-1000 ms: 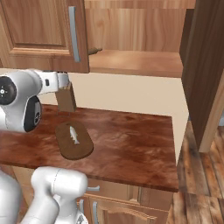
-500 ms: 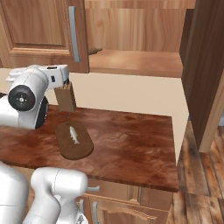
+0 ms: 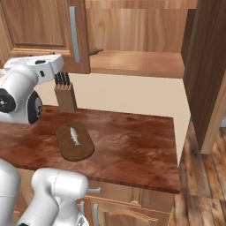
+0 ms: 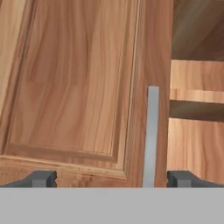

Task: Open the cabinet, retrieve the rolling pin, and place it next to the meat on the cutting board to prepare for tenderizing.

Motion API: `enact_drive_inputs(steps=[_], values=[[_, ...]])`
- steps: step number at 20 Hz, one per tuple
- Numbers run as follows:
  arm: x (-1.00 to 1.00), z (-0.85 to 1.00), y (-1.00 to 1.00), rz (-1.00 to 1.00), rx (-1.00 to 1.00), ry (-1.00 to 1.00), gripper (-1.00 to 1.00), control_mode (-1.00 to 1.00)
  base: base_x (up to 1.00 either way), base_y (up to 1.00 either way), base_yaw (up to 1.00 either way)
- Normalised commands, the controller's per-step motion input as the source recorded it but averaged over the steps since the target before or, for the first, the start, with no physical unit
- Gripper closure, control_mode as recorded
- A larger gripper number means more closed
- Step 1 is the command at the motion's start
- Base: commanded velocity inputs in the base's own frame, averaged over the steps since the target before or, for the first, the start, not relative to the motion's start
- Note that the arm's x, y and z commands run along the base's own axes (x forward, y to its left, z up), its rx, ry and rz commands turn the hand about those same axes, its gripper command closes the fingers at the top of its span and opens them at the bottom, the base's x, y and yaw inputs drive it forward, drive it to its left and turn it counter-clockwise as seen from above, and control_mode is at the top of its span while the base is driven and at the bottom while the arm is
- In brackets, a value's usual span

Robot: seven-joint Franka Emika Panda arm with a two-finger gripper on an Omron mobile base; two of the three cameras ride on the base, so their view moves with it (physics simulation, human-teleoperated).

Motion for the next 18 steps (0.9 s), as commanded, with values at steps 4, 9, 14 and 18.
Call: enact_drive_inputs(steps=[4, 9, 14, 18], values=[[-0.29, 0.17, 0.0, -0.16, 0.0, -0.14, -1.0, -1.0, 0.0, 0.0, 0.0], [-0.01, 0.0, -0.08, -0.06, 0.03, -0.08, -1.0, -1.0, 0.0, 0.0, 0.0], [-0.01, 0.0, -0.33, -0.02, 0.07, -0.05, -1.0, -1.0, 0.0, 0.0, 0.0], [0.04, 0.0, -0.43, 0.0, 0.09, -0.02, -1.0, -1.0, 0.0, 0.0, 0.0]])
